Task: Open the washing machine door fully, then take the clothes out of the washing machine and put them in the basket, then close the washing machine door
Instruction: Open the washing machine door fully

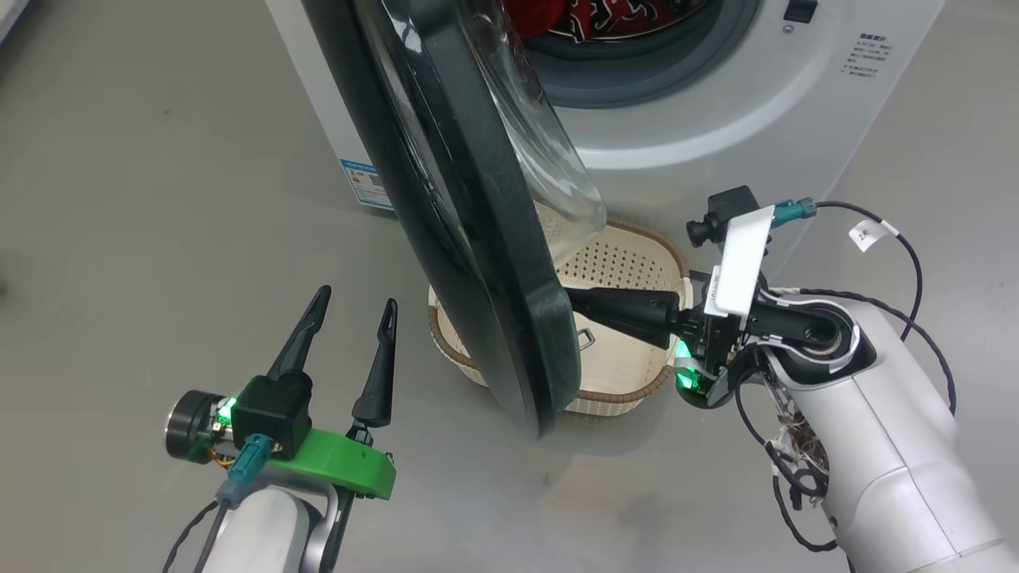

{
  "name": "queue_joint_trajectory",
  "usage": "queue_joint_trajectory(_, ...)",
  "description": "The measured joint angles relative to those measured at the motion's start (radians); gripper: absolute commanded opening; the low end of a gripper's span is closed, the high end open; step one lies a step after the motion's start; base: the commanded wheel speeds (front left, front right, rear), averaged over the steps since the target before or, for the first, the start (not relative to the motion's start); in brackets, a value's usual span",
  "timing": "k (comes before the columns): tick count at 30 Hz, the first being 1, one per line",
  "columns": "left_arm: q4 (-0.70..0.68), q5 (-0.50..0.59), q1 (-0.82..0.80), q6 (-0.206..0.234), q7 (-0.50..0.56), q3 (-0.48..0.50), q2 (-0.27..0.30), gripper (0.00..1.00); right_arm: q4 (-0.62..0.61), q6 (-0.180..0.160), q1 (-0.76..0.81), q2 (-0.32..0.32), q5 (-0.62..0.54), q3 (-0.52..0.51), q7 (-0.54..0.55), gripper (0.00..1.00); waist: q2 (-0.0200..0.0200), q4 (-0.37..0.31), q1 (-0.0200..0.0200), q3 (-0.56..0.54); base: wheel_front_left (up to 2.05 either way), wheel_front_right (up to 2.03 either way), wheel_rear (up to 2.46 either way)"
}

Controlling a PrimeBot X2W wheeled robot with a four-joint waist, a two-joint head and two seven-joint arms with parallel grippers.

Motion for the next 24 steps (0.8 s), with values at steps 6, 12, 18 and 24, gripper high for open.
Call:
queue_joint_trajectory(6,0.002,-0.003,0.004,0.000,0.000,-0.003,0.000,1.00,-0.017,-0.001,0.041,-0.001,0.040,0.037,-0.015,0.00,0.0000,0.027,0.0000,-0.015,0.00,0.00,0.00)
queue_joint_trajectory(12,0.004,-0.005,0.015,-0.001,0.000,-0.003,0.000,1.00,-0.037,-0.002,0.067,0.000,0.073,0.083,-0.034,0.00,0.0000,0.052,0.0000,-0.028,0.00,0.00,0.00)
queue_joint_trajectory(18,0.004,-0.005,0.032,-0.001,0.000,0.009,0.001,1.00,-0.059,-0.011,0.077,0.002,0.100,0.131,-0.054,0.00,0.0000,0.068,0.0000,-0.042,0.00,0.00,0.00)
queue_joint_trajectory(24,0.003,-0.005,0.036,0.000,0.000,0.018,0.001,1.00,-0.071,-0.018,0.079,0.002,0.106,0.145,-0.093,0.00,0.0000,0.065,0.0000,-0.046,0.00,0.00,0.00)
